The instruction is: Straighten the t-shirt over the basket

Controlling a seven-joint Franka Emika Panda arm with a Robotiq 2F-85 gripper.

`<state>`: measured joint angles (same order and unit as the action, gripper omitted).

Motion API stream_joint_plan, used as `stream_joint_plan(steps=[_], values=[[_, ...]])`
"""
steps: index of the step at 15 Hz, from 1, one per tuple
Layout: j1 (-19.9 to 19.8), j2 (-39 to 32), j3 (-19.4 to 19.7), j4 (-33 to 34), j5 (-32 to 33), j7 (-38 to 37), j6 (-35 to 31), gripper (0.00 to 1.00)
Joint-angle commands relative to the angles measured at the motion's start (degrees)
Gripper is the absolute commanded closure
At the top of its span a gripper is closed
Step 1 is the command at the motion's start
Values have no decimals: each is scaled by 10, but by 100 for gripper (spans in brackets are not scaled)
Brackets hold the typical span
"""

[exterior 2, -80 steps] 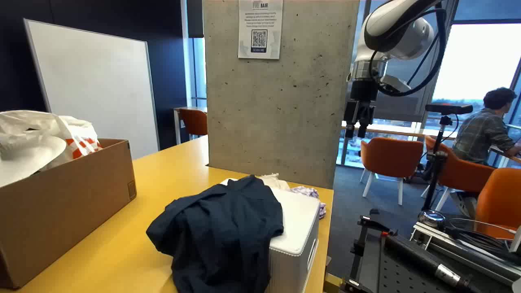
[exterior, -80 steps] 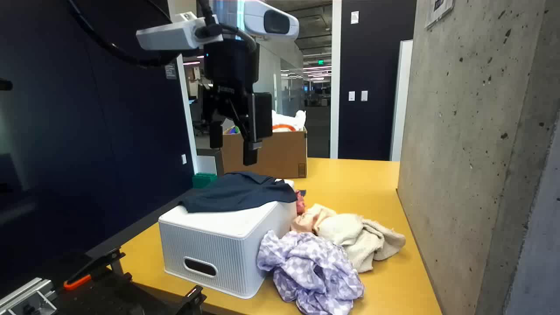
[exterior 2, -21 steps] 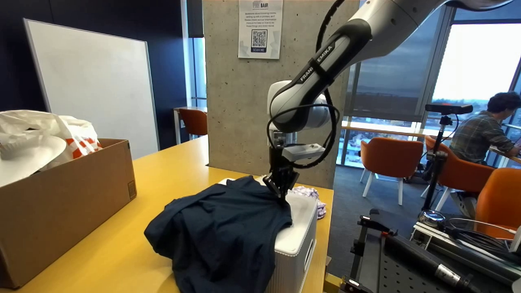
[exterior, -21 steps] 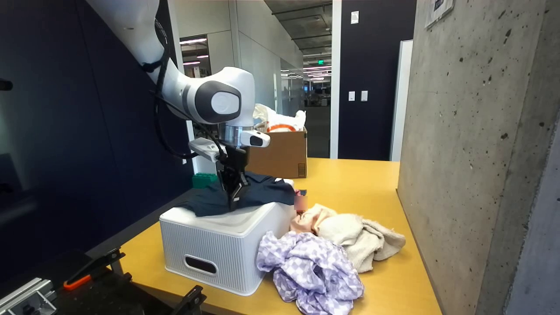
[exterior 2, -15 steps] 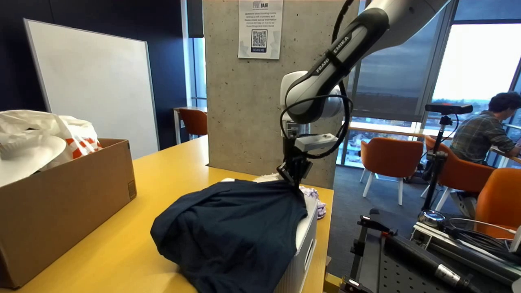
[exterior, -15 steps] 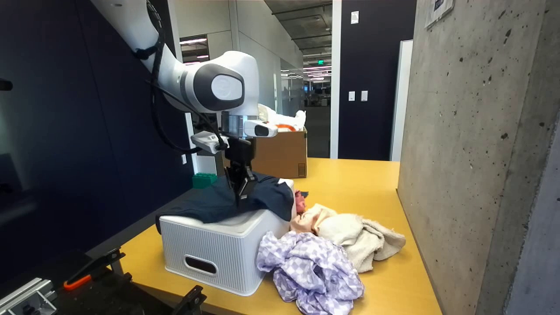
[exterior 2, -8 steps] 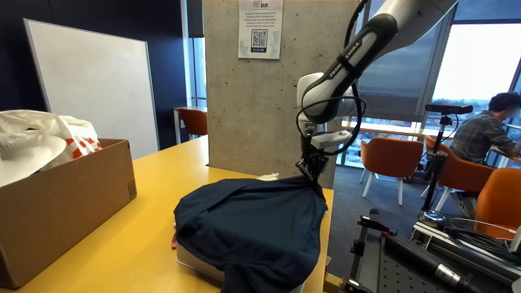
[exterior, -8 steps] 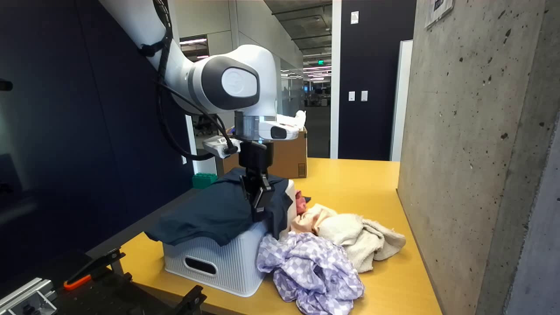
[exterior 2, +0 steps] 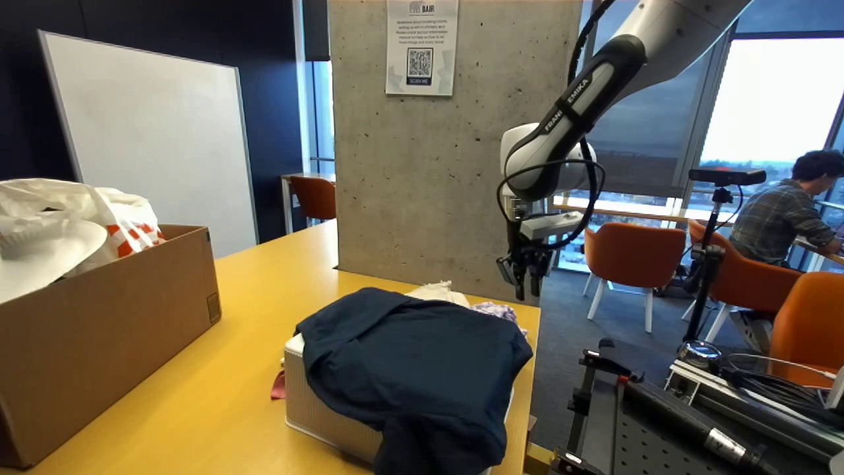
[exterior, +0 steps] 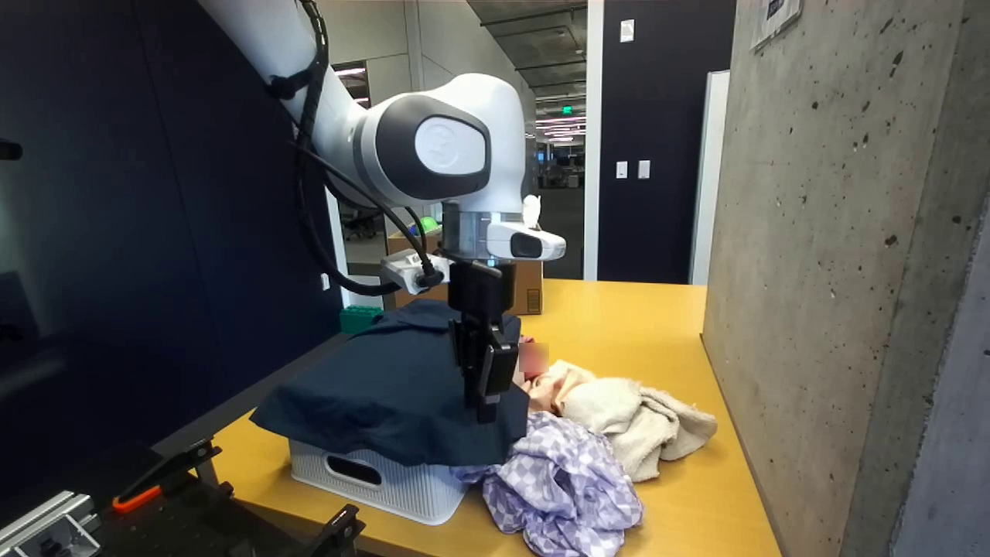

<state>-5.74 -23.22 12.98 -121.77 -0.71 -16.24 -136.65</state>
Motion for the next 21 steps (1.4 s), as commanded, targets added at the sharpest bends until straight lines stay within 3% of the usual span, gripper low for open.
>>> stream_joint_plan(steps=[1,5,16,21], values=[[-11,21,-14,-11,-5,33,27,28],[1,46,-24,-19,2,43,41,1],[40,153,-44,-58,50,15,22,0],[31,133,-48,-47,45,28,-15,0]])
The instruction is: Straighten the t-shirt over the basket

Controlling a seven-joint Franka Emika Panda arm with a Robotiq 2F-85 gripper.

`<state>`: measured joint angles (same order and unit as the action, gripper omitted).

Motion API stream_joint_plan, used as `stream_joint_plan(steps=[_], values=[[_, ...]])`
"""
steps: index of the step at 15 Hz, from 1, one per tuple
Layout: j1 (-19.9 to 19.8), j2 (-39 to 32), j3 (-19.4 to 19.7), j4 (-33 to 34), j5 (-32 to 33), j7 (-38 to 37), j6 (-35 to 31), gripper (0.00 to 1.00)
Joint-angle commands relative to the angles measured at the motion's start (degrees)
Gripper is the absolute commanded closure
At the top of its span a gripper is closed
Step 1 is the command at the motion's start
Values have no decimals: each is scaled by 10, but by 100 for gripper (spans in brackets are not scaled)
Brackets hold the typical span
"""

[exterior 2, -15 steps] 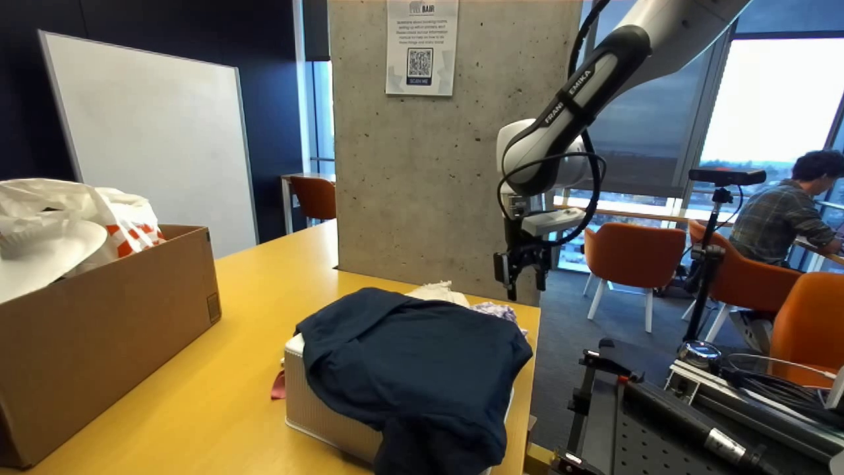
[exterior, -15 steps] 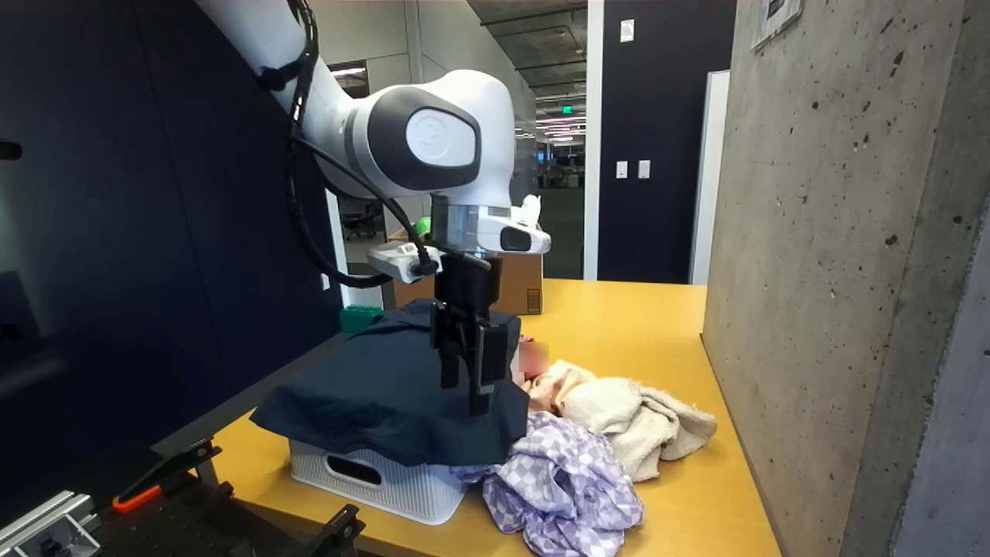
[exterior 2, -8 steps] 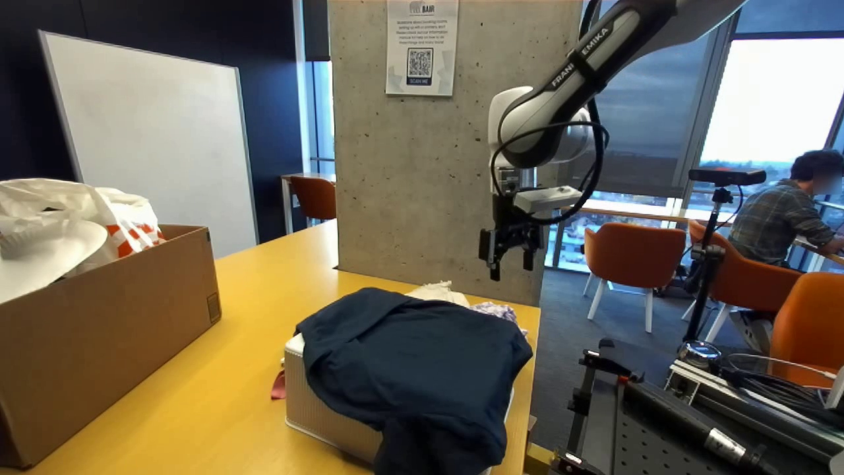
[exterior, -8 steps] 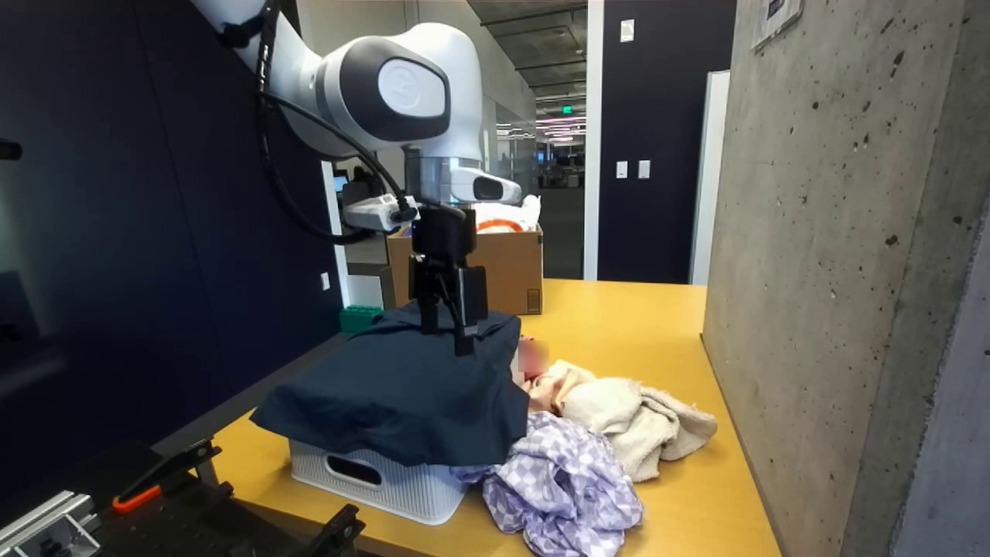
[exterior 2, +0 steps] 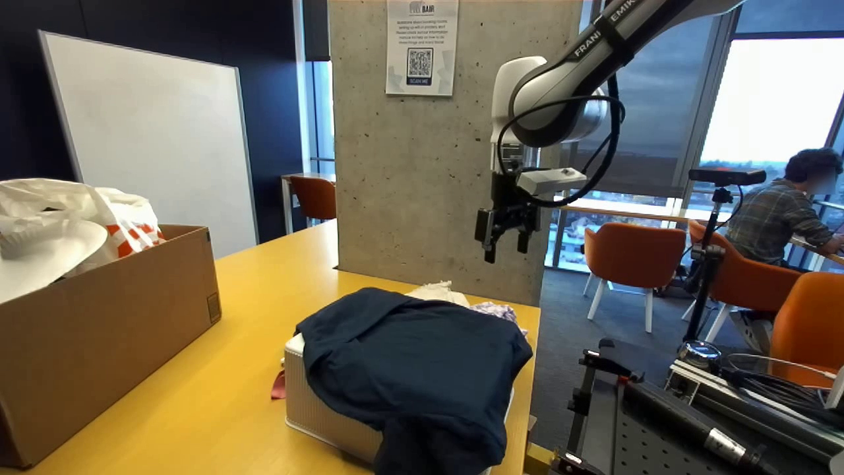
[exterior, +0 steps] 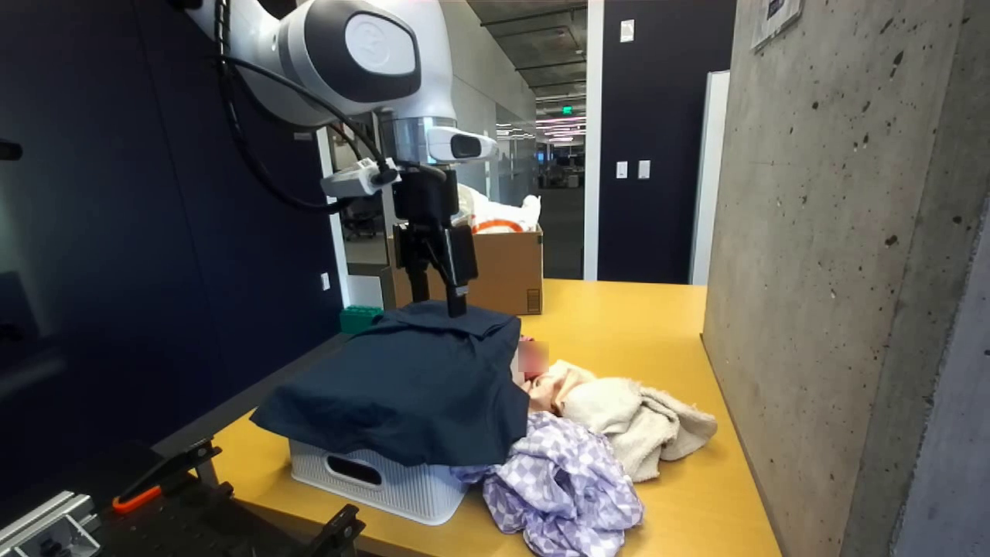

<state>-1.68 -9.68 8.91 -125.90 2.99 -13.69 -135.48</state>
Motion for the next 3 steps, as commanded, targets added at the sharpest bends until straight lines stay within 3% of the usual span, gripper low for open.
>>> stream_joint_plan(steps=[1,3], values=[[-10,-5,-8,-6,7,5,-35,0],[-10,-11,-8,-6,5,6,-44,0]])
